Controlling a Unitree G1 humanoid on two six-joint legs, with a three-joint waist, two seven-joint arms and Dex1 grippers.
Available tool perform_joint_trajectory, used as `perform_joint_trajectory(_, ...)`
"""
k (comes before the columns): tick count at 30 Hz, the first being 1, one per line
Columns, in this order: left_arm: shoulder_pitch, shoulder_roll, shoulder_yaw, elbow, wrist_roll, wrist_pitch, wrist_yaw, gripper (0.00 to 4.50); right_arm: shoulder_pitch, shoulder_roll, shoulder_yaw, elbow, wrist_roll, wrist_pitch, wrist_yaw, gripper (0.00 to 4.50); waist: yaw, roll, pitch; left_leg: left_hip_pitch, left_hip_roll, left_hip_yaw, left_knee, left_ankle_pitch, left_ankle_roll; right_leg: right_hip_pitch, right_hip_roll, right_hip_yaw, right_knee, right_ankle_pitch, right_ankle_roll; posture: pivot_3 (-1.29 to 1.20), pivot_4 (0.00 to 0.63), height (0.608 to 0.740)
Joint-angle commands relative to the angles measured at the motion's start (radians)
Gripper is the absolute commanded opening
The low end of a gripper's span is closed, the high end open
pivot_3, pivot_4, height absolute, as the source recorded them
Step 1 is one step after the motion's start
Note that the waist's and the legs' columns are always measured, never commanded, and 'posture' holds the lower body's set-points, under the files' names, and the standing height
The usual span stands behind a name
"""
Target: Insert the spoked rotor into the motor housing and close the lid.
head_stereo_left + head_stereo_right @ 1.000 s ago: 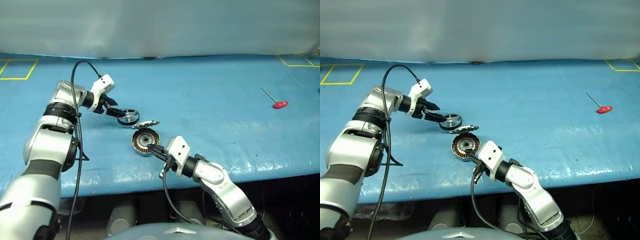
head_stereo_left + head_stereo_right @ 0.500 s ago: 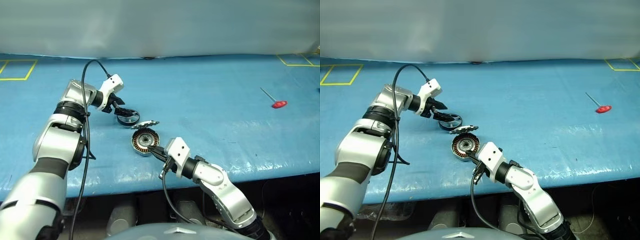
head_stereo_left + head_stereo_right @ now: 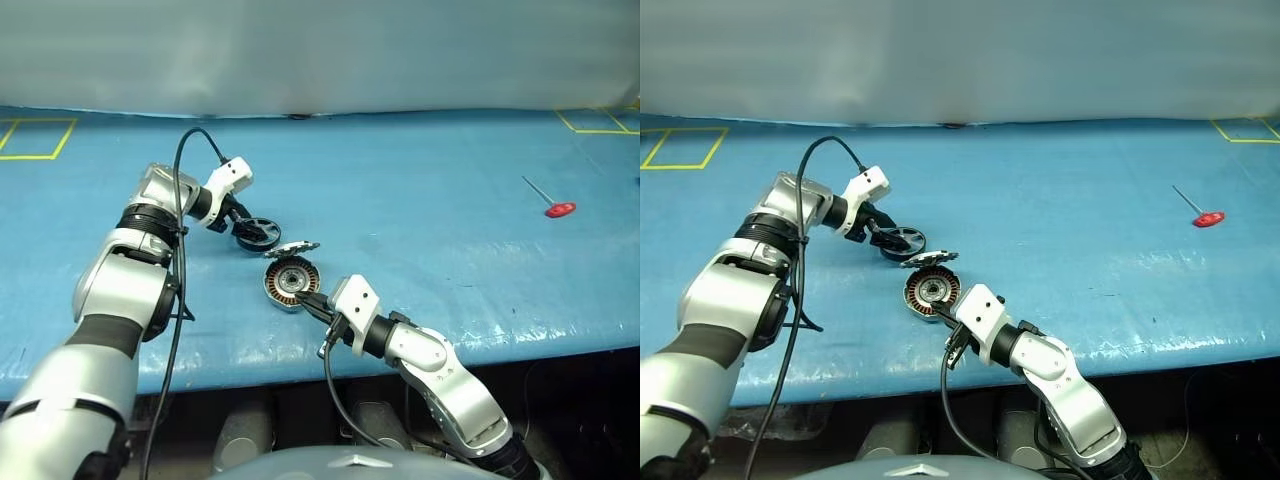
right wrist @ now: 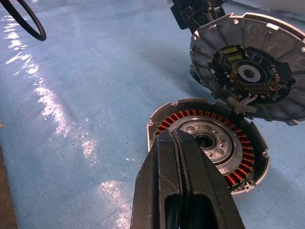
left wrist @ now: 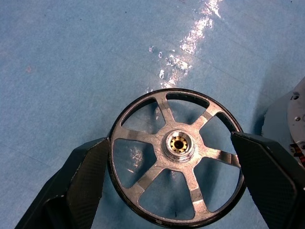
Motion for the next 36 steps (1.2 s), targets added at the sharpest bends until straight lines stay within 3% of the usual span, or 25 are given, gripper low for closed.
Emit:
perform_joint_trajectory(1,-0.020,-0.008,-0.009,0.009,0.016,0.008,0.003,4.45,0.001,0.004,0.005,-0.029,0.002,-0.015,-0.002,0.00,0.000,0.000,0.000,0.000,0.000,0.000,0.000,0.000,0.000,0.000,0.000,0.000,0.000,0.000,0.000,0.00,0.150,0.740)
perform_joint_trajectory(20,-0.023,0.012,-0.023,0.008,0.051,0.045,-0.010,4.45,-0.011,0.014,0.010,-0.015,-0.004,-0.019,0.000,0.00,-0.001,0.000,-0.001,0.001,0.000,0.000,0.001,0.000,0.000,0.001,0.000,0.000,0.001,0.000,0.000,0.00,0.150,0.740)
perform_joint_trajectory(23,-0.022,0.015,-0.023,0.007,0.051,0.054,-0.010,3.84,-0.013,0.016,0.010,-0.012,-0.004,-0.020,0.001,0.00,-0.001,0.000,-0.001,0.001,0.000,0.000,0.001,0.000,0.000,0.000,0.000,0.000,0.001,0.000,0.000,0.00,0.150,0.740)
perform_joint_trajectory(30,-0.015,0.013,-0.027,0.003,0.045,0.065,-0.016,1.50,-0.012,0.017,0.008,-0.014,-0.005,-0.018,0.000,0.00,0.001,0.000,-0.001,0.001,0.000,0.000,0.001,0.000,0.000,0.001,-0.001,0.000,0.001,0.000,0.000,0.00,0.150,0.740)
perform_joint_trajectory(36,-0.012,0.012,-0.026,0.000,0.041,0.061,-0.017,1.40,-0.010,0.015,0.006,-0.017,-0.005,-0.015,-0.002,0.00,0.000,0.000,-0.001,0.001,0.000,-0.001,0.001,0.001,0.001,0.002,-0.002,0.001,0.001,0.001,0.001,0.00,0.150,0.740)
